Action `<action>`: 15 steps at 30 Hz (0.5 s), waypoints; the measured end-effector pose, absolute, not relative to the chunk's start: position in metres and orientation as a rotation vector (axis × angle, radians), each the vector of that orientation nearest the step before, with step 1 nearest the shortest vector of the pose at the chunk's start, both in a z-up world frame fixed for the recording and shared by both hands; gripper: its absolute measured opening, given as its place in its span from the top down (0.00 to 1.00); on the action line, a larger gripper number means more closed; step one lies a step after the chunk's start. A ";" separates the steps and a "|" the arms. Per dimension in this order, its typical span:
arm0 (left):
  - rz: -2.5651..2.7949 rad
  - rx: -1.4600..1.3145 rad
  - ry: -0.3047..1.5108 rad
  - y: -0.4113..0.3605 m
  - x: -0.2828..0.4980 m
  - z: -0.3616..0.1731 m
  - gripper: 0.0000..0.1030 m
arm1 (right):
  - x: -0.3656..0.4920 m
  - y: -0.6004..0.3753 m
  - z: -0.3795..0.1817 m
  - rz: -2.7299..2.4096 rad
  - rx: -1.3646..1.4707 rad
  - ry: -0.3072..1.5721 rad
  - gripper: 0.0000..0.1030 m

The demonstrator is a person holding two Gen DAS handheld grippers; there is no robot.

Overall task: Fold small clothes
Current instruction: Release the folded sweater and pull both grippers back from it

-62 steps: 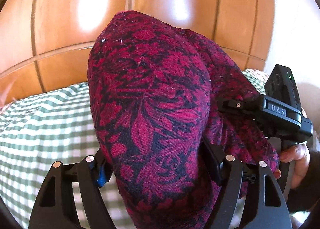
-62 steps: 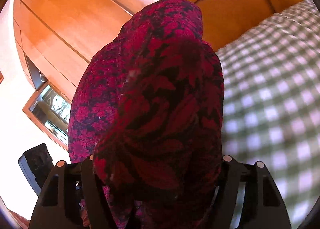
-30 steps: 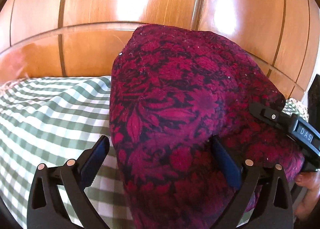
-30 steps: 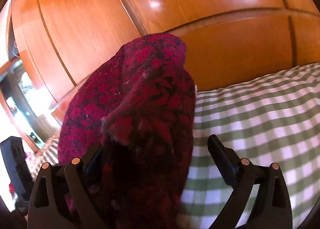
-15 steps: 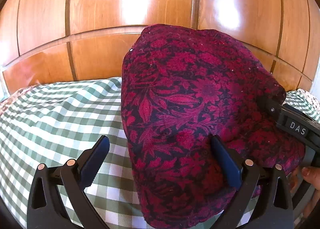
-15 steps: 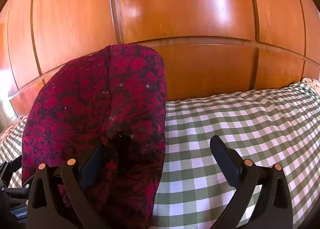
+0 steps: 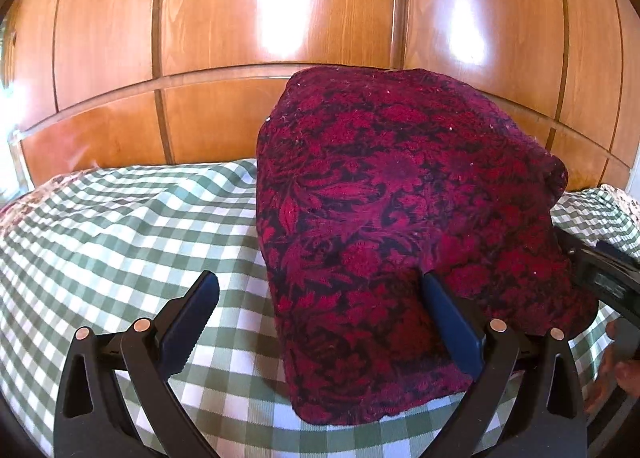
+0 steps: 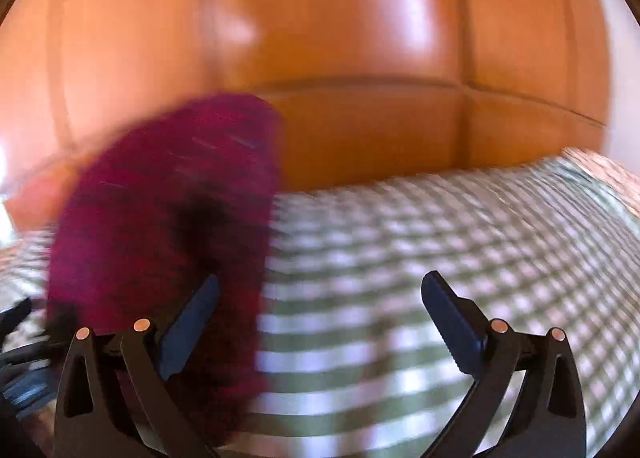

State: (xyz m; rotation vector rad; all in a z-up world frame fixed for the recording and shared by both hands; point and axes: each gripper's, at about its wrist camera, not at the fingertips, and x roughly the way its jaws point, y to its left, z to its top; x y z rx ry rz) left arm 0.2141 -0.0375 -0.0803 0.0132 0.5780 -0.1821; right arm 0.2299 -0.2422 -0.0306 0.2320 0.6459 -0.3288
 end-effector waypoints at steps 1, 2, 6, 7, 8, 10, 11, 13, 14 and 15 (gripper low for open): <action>-0.183 0.012 0.578 -0.037 0.213 -0.080 0.03 | 0.234 -0.251 -0.037 -0.332 0.276 0.687 0.03; -0.183 0.012 0.578 -0.037 0.210 -0.080 0.03 | 0.235 -0.254 -0.038 -0.326 0.293 0.692 0.03; -0.154 0.014 0.566 -0.033 0.198 -0.079 0.03 | 0.212 -0.253 -0.026 -0.283 0.310 0.575 0.02; -0.151 0.008 0.562 -0.031 0.194 -0.078 0.03 | 0.203 -0.250 -0.023 -0.284 0.304 0.552 0.02; -0.148 0.002 0.557 -0.029 0.190 -0.077 0.03 | 0.196 -0.248 -0.020 -0.292 0.297 0.538 0.02; -0.134 -0.012 0.547 -0.024 0.180 -0.075 0.03 | 0.180 -0.242 -0.015 -0.303 0.282 0.515 0.02; -0.130 -0.018 0.549 -0.022 0.175 -0.074 0.03 | 0.174 -0.240 -0.013 -0.305 0.278 0.508 0.02; -0.136 -0.034 0.561 -0.017 0.164 -0.074 0.03 | 0.160 -0.235 -0.008 -0.295 0.267 0.493 0.02; -0.146 -0.045 0.570 -0.015 0.159 -0.074 0.03 | 0.154 -0.232 -0.006 -0.288 0.259 0.486 0.02; -0.150 -0.053 0.572 -0.013 0.154 -0.073 0.03 | 0.148 -0.229 -0.004 -0.279 0.252 0.481 0.02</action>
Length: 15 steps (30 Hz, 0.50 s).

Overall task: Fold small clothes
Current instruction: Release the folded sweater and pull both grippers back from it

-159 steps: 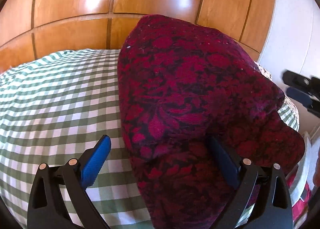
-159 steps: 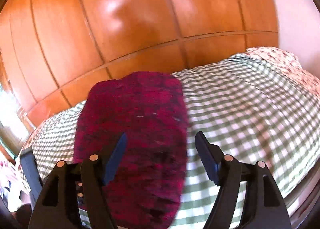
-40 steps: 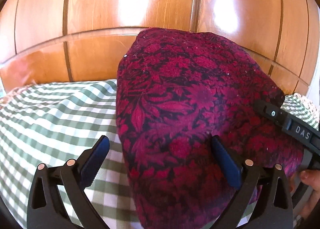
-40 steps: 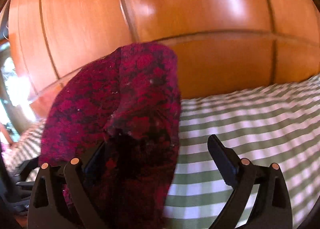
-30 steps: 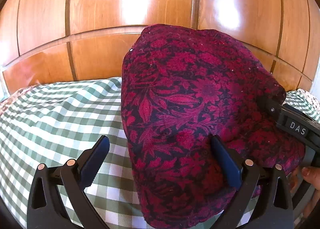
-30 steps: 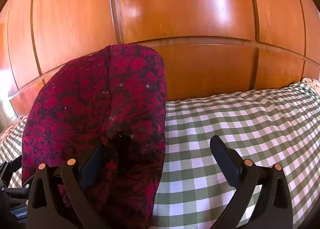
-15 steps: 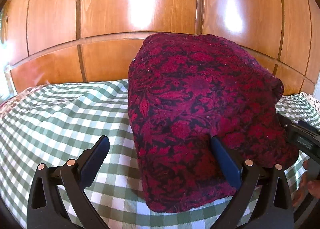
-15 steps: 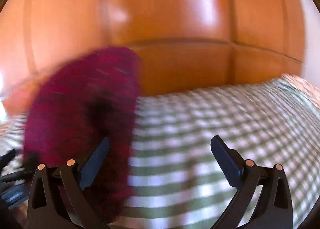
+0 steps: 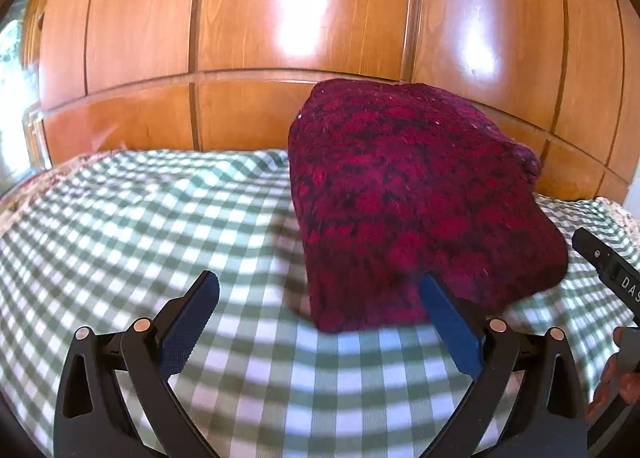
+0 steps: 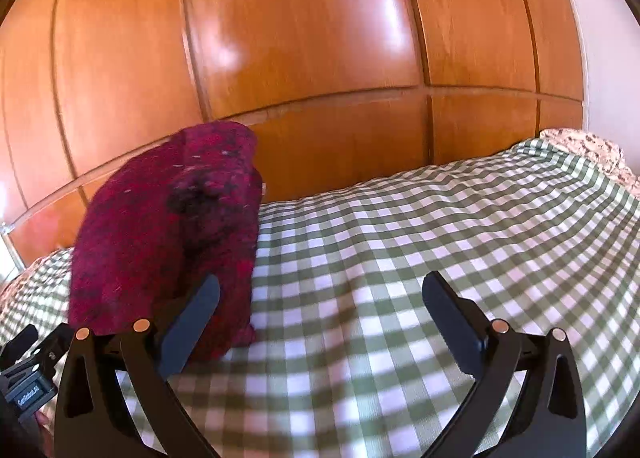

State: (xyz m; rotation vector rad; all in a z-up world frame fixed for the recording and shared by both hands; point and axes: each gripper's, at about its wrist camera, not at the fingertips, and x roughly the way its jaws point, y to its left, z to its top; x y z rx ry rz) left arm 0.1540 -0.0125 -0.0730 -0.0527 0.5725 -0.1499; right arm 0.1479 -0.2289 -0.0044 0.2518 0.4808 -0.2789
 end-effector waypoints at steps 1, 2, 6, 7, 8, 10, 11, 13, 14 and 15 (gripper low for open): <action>-0.151 -0.064 0.570 -0.009 0.147 -0.072 0.03 | 0.142 -0.225 -0.003 -0.274 0.240 0.479 0.02; -0.148 -0.080 0.558 -0.005 0.139 -0.070 0.03 | 0.136 -0.222 -0.002 -0.273 0.225 0.476 0.02; -0.144 -0.128 0.525 0.008 0.111 -0.064 0.03 | 0.113 -0.206 0.003 -0.225 0.171 0.449 0.02; -0.135 -0.132 0.526 0.010 0.104 -0.063 0.03 | 0.106 -0.200 0.004 -0.209 0.156 0.440 0.02; -0.125 -0.129 0.531 0.013 0.100 -0.061 0.03 | 0.102 -0.196 0.005 -0.198 0.144 0.435 0.02; -0.117 -0.096 0.544 0.015 0.091 -0.058 0.03 | 0.090 -0.186 0.007 -0.171 0.116 0.422 0.02; -0.122 -0.079 0.547 0.015 0.086 -0.056 0.03 | 0.086 -0.182 0.009 -0.163 0.106 0.420 0.02; -0.111 -0.043 0.552 0.015 0.075 -0.051 0.03 | 0.079 -0.174 0.012 -0.145 0.090 0.427 0.02; -0.086 -0.028 0.551 0.014 0.070 -0.048 0.03 | 0.076 -0.172 0.014 -0.142 0.090 0.433 0.02; -0.039 -0.008 0.539 0.014 0.064 -0.044 0.03 | 0.074 -0.170 0.017 -0.137 0.099 0.441 0.02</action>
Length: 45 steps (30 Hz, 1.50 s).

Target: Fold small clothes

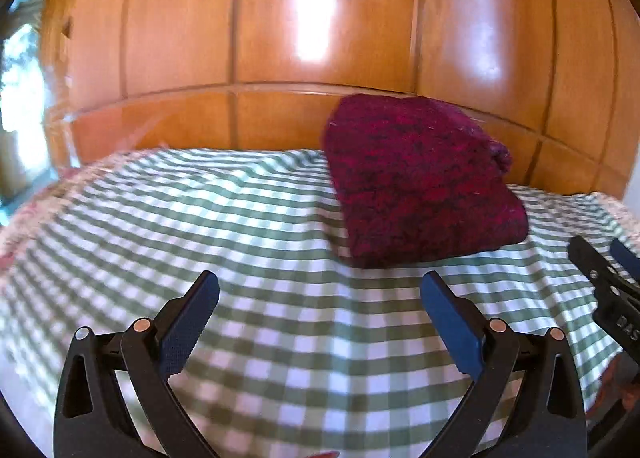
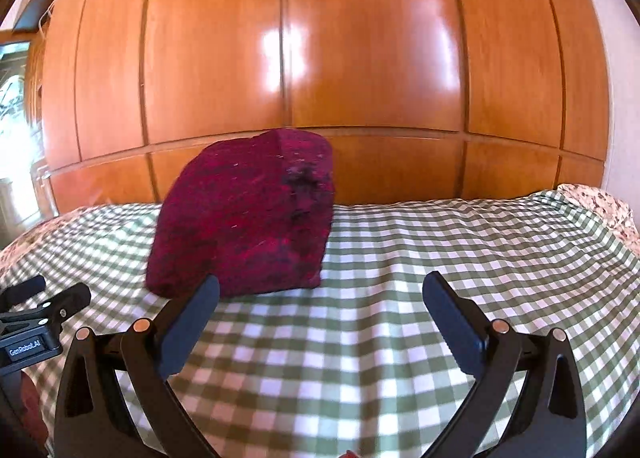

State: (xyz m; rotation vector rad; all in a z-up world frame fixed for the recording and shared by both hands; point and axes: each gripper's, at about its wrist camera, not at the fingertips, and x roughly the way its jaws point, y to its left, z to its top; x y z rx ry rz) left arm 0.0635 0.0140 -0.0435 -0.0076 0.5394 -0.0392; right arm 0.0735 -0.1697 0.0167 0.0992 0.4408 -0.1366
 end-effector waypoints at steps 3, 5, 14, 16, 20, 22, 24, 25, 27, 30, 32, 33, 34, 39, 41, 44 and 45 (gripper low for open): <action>-0.003 0.017 0.521 0.013 0.052 -0.034 0.03 | 0.068 -0.166 0.023 -0.153 0.109 0.450 0.02; -0.019 0.016 0.522 0.014 0.048 -0.031 0.03 | 0.064 -0.164 0.028 -0.175 0.096 0.453 0.02; -0.036 0.017 0.518 0.015 0.038 -0.022 0.03 | 0.048 -0.149 0.038 -0.167 0.062 0.446 0.02; -0.040 -0.005 0.519 0.019 0.039 -0.019 0.03 | 0.046 -0.145 0.040 -0.178 0.037 0.443 0.02; -0.033 -0.018 0.515 0.023 0.039 -0.018 0.03 | 0.043 -0.148 0.045 -0.199 0.048 0.430 0.02; -0.035 -0.017 0.520 0.023 0.040 -0.018 0.03 | 0.044 -0.153 0.046 -0.204 0.066 0.436 0.02; -0.040 -0.021 0.520 0.023 0.039 -0.018 0.03 | 0.044 -0.156 0.046 -0.204 0.078 0.438 0.02; -0.040 -0.020 0.519 0.022 0.039 -0.018 0.03 | 0.044 -0.156 0.045 -0.204 0.080 0.443 0.02; -0.038 -0.010 0.518 0.021 0.038 -0.018 0.03 | 0.045 -0.156 0.045 -0.204 0.081 0.448 0.02; -0.039 0.001 0.514 0.019 0.038 -0.019 0.03 | 0.045 -0.157 0.045 -0.200 0.082 0.449 0.02; -0.043 -0.003 0.520 0.019 0.038 -0.021 0.03 | 0.045 -0.157 0.044 -0.202 0.081 0.451 0.02; -0.045 -0.005 0.525 0.020 0.039 -0.021 0.03 | 0.045 -0.158 0.044 -0.202 0.083 0.453 0.02; -0.045 -0.007 0.530 0.020 0.039 -0.022 0.03 | 0.045 -0.159 0.043 -0.200 0.087 0.456 0.02; -0.040 -0.010 0.539 0.021 0.041 -0.024 0.03 | 0.046 -0.161 0.042 -0.200 0.092 0.464 0.02; -0.041 -0.010 0.539 0.021 0.041 -0.024 0.03 | 0.046 -0.160 0.042 -0.202 0.090 0.462 0.02; -0.041 -0.009 0.536 0.021 0.040 -0.024 0.03 | 0.046 -0.160 0.042 -0.199 0.088 0.460 0.02; -0.042 -0.010 0.536 0.021 0.040 -0.024 0.03 | 0.046 -0.160 0.042 -0.197 0.087 0.461 0.02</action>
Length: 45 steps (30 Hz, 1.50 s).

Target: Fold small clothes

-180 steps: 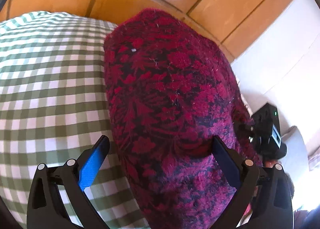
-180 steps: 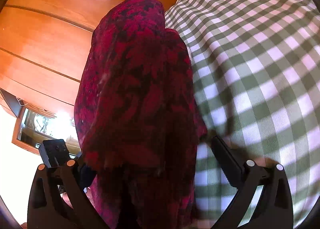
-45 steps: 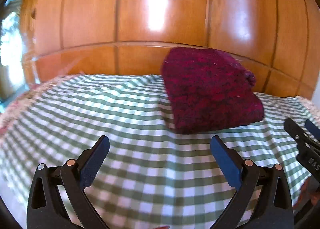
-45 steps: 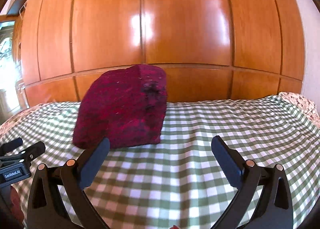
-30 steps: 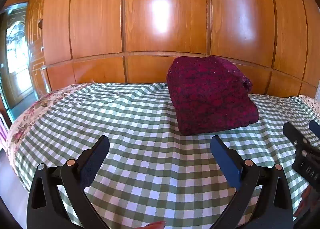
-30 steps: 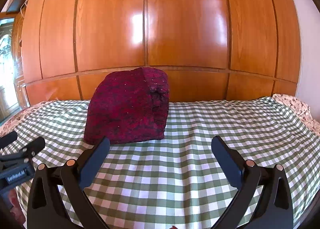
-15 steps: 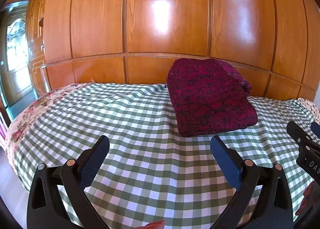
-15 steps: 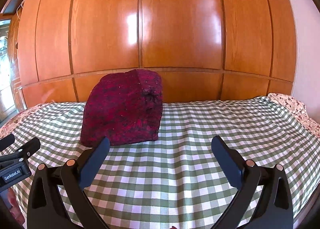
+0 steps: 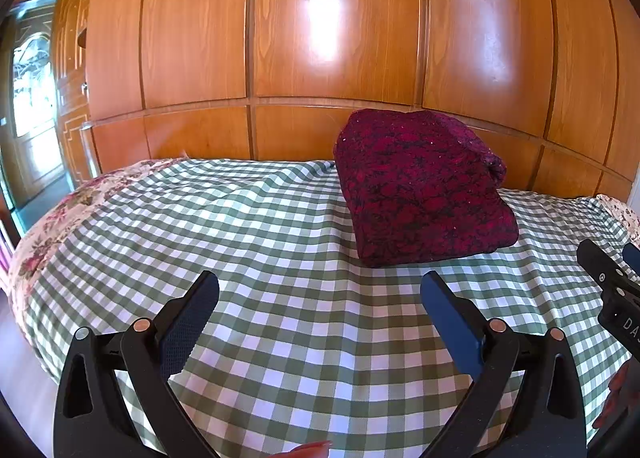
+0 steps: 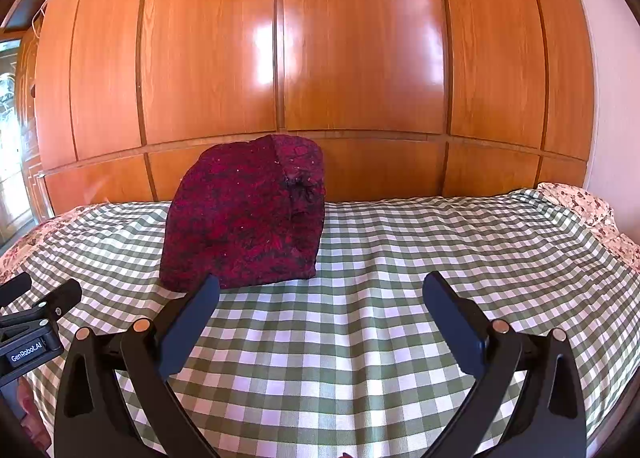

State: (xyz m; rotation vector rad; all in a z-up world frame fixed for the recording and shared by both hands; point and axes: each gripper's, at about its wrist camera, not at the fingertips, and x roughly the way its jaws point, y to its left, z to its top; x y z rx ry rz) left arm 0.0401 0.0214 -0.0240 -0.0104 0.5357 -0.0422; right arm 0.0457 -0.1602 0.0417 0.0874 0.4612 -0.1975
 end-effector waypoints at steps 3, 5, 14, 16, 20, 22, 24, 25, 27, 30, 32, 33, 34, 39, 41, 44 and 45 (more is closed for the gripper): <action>-0.041 -0.012 0.538 0.021 0.040 -0.024 0.03 | 0.047 -0.159 0.041 -0.195 0.086 0.463 0.02; -0.042 -0.014 0.540 0.022 0.041 -0.024 0.03 | 0.047 -0.159 0.041 -0.194 0.085 0.463 0.02; -0.041 -0.028 0.555 0.023 0.042 -0.027 0.03 | 0.047 -0.160 0.041 -0.196 0.089 0.466 0.02; -0.035 -0.033 0.559 0.024 0.042 -0.027 0.03 | 0.047 -0.159 0.041 -0.197 0.088 0.466 0.02; -0.035 -0.021 0.550 0.023 0.042 -0.027 0.03 | 0.047 -0.159 0.041 -0.195 0.089 0.468 0.02; -0.038 -0.019 0.549 0.022 0.041 -0.027 0.03 | 0.047 -0.159 0.041 -0.196 0.090 0.470 0.02; -0.041 -0.021 0.551 0.022 0.041 -0.027 0.03 | 0.047 -0.159 0.041 -0.198 0.090 0.470 0.02; -0.040 -0.024 0.555 0.022 0.041 -0.027 0.03 | 0.047 -0.159 0.041 -0.197 0.092 0.470 0.02; -0.043 -0.025 0.560 0.022 0.042 -0.028 0.03 | 0.048 -0.159 0.041 -0.198 0.091 0.473 0.02; -0.043 -0.031 0.567 0.022 0.042 -0.028 0.03 | 0.048 -0.159 0.042 -0.196 0.088 0.472 0.02; -0.043 -0.041 0.567 0.023 0.042 -0.028 0.03 | 0.048 -0.158 0.042 -0.196 0.086 0.470 0.02; -0.043 -0.042 0.566 0.024 0.042 -0.028 0.03 | 0.048 -0.158 0.042 -0.195 0.086 0.471 0.02; -0.045 -0.044 0.569 0.024 0.042 -0.028 0.03 | 0.048 -0.158 0.042 -0.194 0.087 0.472 0.02; -0.047 -0.029 0.568 0.020 0.040 -0.028 0.03 | 0.048 -0.159 0.041 -0.191 0.088 0.473 0.02; -0.049 -0.025 0.571 0.019 0.040 -0.029 0.03 | 0.048 -0.159 0.041 -0.190 0.088 0.475 0.02; -0.047 -0.033 0.588 0.019 0.040 -0.030 0.03 | 0.048 -0.160 0.041 -0.190 0.089 0.477 0.02; -0.046 -0.036 0.590 0.019 0.040 -0.030 0.03 | 0.048 -0.160 0.041 -0.191 0.090 0.478 0.02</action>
